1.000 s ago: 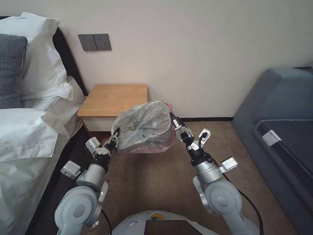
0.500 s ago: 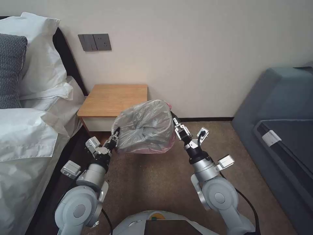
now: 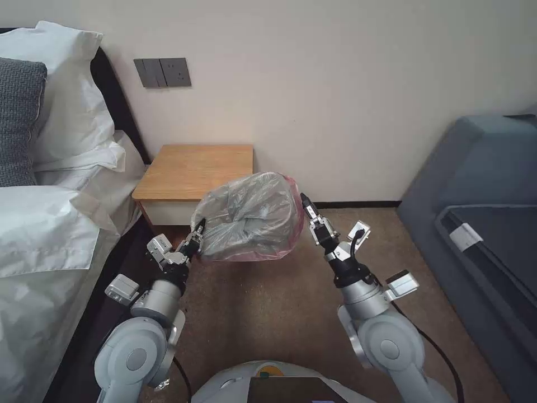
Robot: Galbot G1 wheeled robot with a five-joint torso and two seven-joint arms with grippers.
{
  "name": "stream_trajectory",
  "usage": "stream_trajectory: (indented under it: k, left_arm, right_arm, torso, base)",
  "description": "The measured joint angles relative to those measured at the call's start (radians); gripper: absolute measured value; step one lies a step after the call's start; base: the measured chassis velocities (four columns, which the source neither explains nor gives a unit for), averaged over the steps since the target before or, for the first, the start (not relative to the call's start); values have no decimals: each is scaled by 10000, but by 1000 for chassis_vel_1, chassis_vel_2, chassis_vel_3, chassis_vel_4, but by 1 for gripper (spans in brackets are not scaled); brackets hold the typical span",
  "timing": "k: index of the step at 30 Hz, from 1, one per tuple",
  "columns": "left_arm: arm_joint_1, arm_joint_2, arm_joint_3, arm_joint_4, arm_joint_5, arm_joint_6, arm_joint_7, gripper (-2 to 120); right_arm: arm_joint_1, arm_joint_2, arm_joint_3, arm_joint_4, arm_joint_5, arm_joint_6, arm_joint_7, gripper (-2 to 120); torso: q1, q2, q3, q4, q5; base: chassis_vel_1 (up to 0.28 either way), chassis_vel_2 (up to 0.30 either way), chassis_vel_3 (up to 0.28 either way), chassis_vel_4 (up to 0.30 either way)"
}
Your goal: Pick up the garbage bag from the table and place it over the trash can.
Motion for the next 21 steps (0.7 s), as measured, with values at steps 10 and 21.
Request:
stream_trajectory:
  k: [10,21]
  left_arm:
    - [-85,742,-850,591,-823,307,1982,9]
    - [-205,732,-1768,1622,-1888,244,2510,9]
  right_arm:
    - [-1403,-3173,2032,184,1644,-50,-512,4]
    - [-2233,-4107,2833,266,3424,-64,-848,47]
  torso:
    - [0,0,0,1,3]
    - [0,0,0,-1,0]
  base:
    - [0,0,0,0]
    - [0,0,0,0]
